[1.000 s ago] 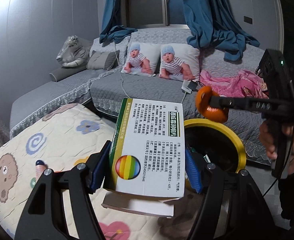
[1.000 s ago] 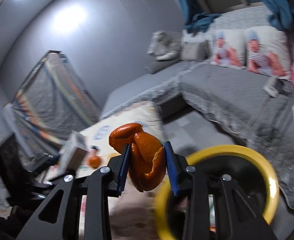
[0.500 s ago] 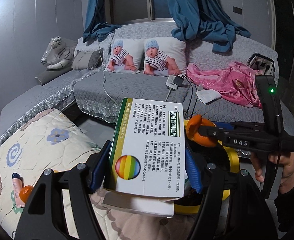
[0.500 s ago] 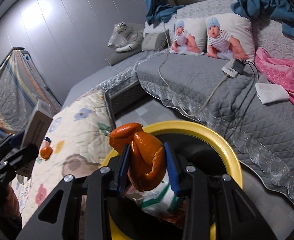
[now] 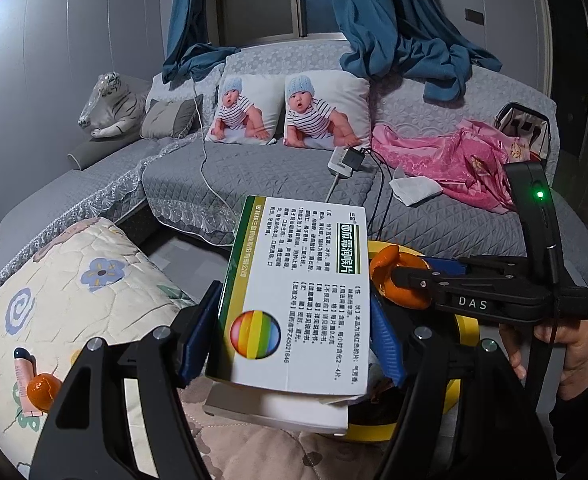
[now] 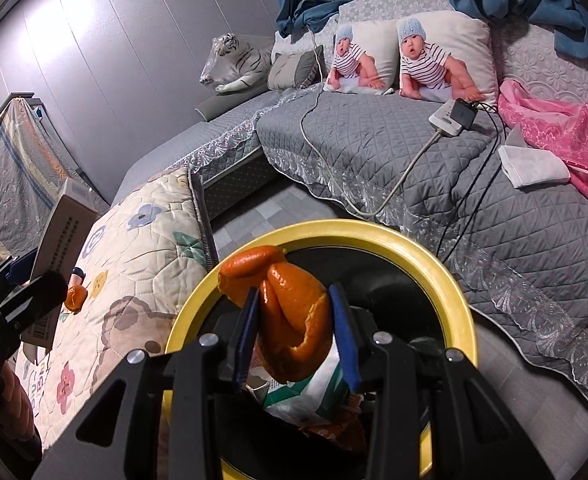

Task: Collect trash
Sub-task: 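Carry the medicine box and orange peel into the bin and open both grippers, then grasp the pink tube with the right gripper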

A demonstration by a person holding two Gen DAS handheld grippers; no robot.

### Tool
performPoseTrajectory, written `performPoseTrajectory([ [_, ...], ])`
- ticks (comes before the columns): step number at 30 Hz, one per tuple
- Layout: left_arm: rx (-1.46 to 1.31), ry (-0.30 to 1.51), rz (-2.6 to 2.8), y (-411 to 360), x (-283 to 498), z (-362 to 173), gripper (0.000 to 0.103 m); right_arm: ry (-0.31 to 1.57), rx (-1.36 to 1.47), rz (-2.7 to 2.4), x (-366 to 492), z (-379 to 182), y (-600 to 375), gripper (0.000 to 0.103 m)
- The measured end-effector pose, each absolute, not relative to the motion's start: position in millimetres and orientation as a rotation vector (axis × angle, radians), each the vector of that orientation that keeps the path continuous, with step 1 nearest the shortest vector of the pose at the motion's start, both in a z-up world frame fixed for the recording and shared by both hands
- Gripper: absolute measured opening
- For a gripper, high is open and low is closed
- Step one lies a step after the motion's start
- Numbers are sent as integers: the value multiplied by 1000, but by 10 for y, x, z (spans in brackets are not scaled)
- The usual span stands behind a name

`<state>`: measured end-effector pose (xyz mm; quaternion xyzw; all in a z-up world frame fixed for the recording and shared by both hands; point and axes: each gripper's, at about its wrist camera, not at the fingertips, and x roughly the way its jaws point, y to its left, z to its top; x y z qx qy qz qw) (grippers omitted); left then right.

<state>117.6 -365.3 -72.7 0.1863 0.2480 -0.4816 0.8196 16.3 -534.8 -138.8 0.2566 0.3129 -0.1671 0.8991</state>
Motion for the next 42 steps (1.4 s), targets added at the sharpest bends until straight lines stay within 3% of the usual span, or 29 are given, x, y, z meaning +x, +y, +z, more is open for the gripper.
performPoseTrajectory([
  [1, 387, 536, -1021, -3646, 1199, -731, 66, 642, 542, -348, 151, -1389, -5356, 39],
  [3, 353, 562, -1011, -3607, 1277, -746, 79, 628, 560, -354, 123, -1372, -5377, 48],
  [5, 325, 577, -992, -3553, 1345, -763, 83, 601, 561, -372, 80, -1311, -5392, 53],
  [9, 238, 630, -957, -3364, 1552, -767, 90, 567, 561, -398, 28, -1189, -5425, 66],
  [13, 117, 639, -909, -3066, 1736, -700, 91, 553, 561, -388, 48, -1103, -5390, 70],
  [24, -125, 390, -587, -1225, 2105, -5, 94, 569, 384, -88, 880, -630, -4452, 70],
  [31, -219, 295, -387, 106, 2044, 333, 95, 717, 281, 229, 1985, -541, -3338, 70],
  [37, -254, 258, -232, 796, 1896, 233, 95, 972, 358, 417, 3153, -804, -2566, 70],
  [42, -284, 333, -260, 984, 1918, -56, 95, 1091, 338, 326, 3903, -997, -2155, 59],
])
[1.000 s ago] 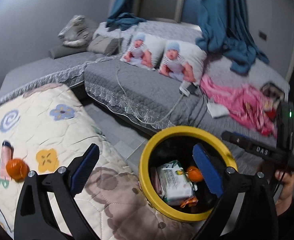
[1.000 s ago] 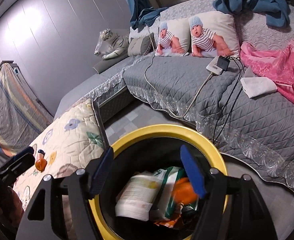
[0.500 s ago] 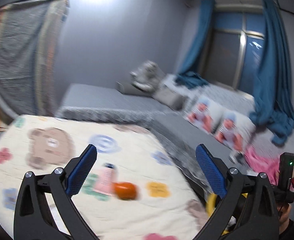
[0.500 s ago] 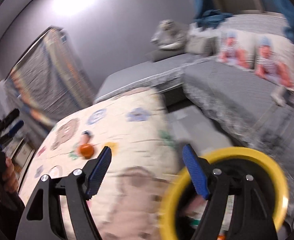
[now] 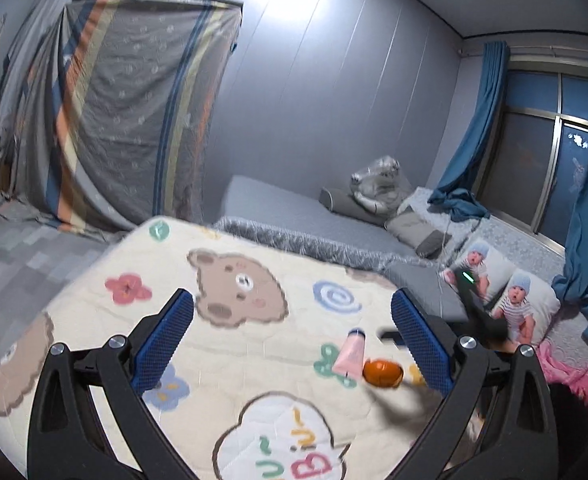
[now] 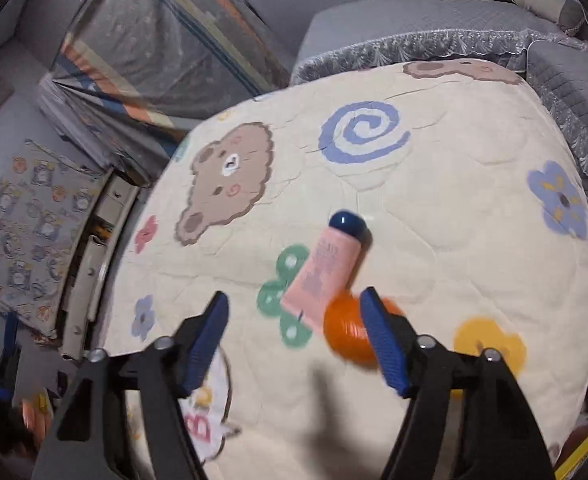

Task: Collect trash
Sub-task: 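Grasp the pink tube with the right gripper, then grasp the orange fruit with the left gripper while the right gripper holds the tube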

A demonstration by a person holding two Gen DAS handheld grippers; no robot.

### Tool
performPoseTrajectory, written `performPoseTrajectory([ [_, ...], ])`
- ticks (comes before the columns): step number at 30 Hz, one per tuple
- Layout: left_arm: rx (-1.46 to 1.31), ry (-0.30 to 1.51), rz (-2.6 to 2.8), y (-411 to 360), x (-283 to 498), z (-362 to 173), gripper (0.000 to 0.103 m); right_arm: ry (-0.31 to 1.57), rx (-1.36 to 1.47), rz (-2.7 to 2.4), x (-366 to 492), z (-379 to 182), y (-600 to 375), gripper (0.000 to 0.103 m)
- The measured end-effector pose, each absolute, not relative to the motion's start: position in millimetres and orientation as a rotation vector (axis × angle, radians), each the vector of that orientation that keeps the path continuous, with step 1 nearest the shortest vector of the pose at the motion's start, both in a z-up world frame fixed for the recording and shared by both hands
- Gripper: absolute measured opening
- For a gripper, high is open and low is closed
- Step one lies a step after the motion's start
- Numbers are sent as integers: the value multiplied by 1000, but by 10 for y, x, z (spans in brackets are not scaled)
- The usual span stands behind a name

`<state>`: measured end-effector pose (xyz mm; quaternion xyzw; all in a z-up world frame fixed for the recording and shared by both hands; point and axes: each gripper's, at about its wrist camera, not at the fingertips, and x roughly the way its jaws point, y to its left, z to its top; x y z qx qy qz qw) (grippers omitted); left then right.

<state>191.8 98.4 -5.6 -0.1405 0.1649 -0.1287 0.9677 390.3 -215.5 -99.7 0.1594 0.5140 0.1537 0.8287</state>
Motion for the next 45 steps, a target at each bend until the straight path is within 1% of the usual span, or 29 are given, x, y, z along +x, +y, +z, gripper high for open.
performPoseTrajectory([
  [1, -286, 339, -268, 1025, 1902, -115, 95, 1106, 339, 308, 3982, -1037, -2129, 58],
  [3, -276, 347, -277, 1038, 1909, -195, 95, 1133, 324, 258, 4121, -1131, -2084, 53],
  [8, -245, 376, -281, 1053, 1984, -372, 95, 1173, 265, 149, 4331, -1351, -2015, 48],
  [14, -208, 420, -294, 1002, 2092, -543, 95, 1202, 232, 79, 4488, -1527, -1938, 46],
  [16, -200, 431, -287, 991, 2126, -578, 95, 1208, 224, 68, 4516, -1555, -1904, 43],
  [17, -199, 434, -284, 988, 2132, -594, 95, 1208, 210, 64, 4533, -1566, -1879, 36],
  [20, -181, 444, -272, 967, 2166, -633, 95, 1195, 185, 73, 4547, -1543, -1815, 35],
  [24, -133, 447, -270, 872, 2208, -625, 95, 1144, 196, 126, 4476, -1364, -1824, 33],
  [27, -67, 437, -308, 677, 2254, -612, 95, 1080, 235, 181, 4341, -1106, -1964, 33],
  [32, 57, 395, -453, 209, 2383, -598, 95, 910, 338, 241, 3911, -559, -2506, 32],
  [36, 130, 431, -631, -238, 2612, -703, 95, 777, 383, 260, 3426, -202, -2969, 32],
  [39, 181, 474, -730, -542, 2798, -821, 94, 723, 401, 266, 3063, -89, -3247, 32],
  [45, 220, 553, -803, -991, 3108, -1073, 94, 633, 430, 250, 2298, -35, -3716, 32],
])
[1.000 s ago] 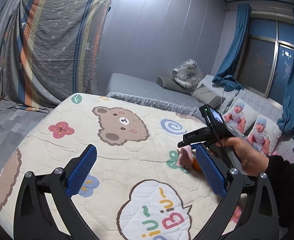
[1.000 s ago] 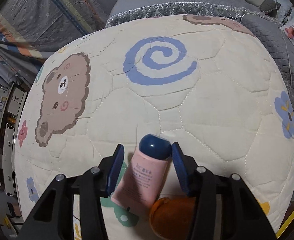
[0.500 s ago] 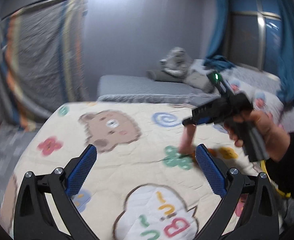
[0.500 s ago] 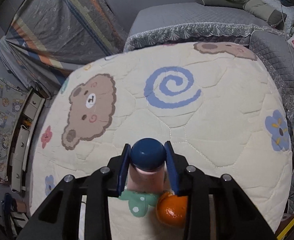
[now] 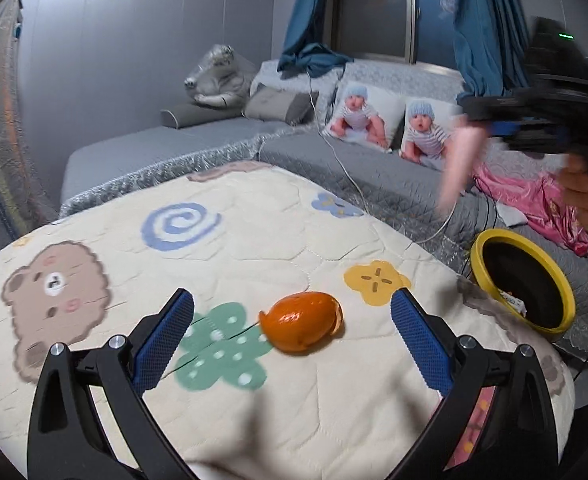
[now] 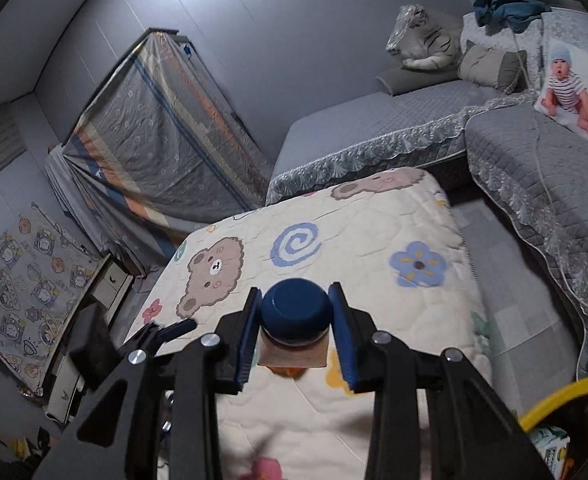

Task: Collect trash
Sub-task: 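Grasp the orange fruit with the left gripper while the right gripper holds the tube, then carry the orange and pink tube into the bin and open both grippers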

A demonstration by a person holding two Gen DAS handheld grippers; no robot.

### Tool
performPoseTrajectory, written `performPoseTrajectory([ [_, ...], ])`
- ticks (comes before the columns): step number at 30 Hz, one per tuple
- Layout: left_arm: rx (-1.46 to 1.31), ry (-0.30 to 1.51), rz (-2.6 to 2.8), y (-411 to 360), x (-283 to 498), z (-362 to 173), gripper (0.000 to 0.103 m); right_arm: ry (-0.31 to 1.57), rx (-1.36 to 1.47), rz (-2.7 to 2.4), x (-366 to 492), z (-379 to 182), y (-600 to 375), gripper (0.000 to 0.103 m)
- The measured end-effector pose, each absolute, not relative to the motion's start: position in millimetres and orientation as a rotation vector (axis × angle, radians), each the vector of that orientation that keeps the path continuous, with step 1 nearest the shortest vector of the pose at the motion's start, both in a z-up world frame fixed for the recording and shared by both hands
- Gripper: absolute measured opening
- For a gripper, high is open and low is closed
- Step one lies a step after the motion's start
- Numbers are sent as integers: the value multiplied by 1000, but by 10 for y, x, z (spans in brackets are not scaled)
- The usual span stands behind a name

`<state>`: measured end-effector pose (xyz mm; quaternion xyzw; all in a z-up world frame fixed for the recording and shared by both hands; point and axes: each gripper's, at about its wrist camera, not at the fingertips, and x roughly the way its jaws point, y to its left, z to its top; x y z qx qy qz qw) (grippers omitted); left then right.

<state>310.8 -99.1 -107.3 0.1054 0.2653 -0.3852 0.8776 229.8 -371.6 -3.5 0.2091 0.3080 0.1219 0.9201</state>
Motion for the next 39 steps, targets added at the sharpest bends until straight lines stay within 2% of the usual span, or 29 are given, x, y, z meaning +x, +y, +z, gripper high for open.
performPoseTrajectory([
  [10, 340, 652, -783, -1470, 3319, -1422, 91, 540, 534, 223, 1644, -186, -4125, 32],
  [16, 323, 736, -737, -1550, 3567, -1609, 76, 537, 584, 235, 1558, -313, -4229, 32],
  [18, 307, 760, -743, -1552, 3622, -1656, 63, 542, 594, 244, 1526, -331, -4220, 32],
  [24, 313, 746, -698, -1542, 3617, -1645, 53, 536, 612, 264, 1443, -318, -4211, 32],
  [31, 229, 710, -677, -1368, 3455, -1338, 51, 504, 566, 284, 1208, -128, -4084, 32],
  [39, 276, 597, -685, -1691, 2647, -797, 51, 384, 574, 236, 717, 128, -4260, 32],
])
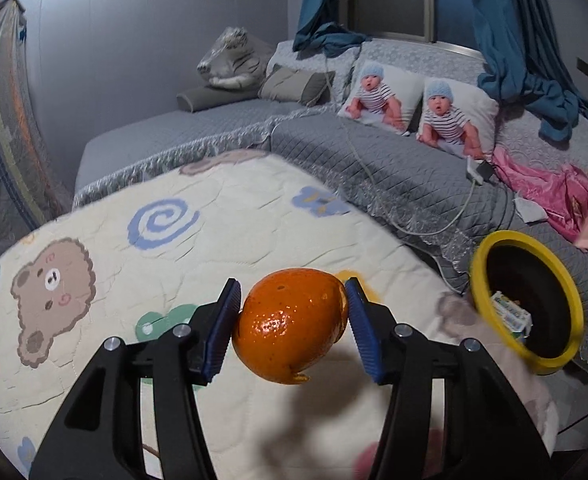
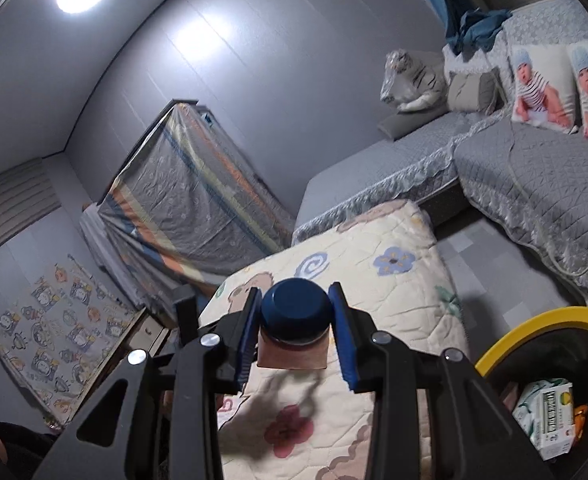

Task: Collect trash
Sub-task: 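Carry the orange and pink tube into the bin and open both grippers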

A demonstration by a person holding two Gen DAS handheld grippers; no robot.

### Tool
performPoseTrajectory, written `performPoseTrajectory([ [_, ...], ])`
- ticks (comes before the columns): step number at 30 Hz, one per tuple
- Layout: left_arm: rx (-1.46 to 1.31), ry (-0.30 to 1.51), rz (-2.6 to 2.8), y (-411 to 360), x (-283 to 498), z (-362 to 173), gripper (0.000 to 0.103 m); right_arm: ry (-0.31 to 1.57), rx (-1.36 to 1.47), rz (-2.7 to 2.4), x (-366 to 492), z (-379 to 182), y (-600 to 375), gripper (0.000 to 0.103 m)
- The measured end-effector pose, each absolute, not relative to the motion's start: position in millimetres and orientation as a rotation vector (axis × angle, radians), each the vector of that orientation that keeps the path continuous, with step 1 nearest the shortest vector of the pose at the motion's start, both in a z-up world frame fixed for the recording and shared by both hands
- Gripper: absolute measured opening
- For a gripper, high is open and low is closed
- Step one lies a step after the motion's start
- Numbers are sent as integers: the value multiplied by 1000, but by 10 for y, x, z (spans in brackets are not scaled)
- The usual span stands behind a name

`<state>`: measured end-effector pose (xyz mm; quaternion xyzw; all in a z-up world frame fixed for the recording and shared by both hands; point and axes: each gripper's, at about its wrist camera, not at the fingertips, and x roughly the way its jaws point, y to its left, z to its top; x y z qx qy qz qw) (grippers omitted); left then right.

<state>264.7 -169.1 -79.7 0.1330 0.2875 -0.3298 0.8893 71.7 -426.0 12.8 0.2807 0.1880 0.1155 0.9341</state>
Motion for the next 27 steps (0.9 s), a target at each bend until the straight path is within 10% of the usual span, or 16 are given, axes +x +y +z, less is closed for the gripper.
performPoseTrajectory([
  [27, 337, 569, -1004, -3835, 1243, -810, 52, 510, 543, -466, 14, -1068, -5466, 33],
])
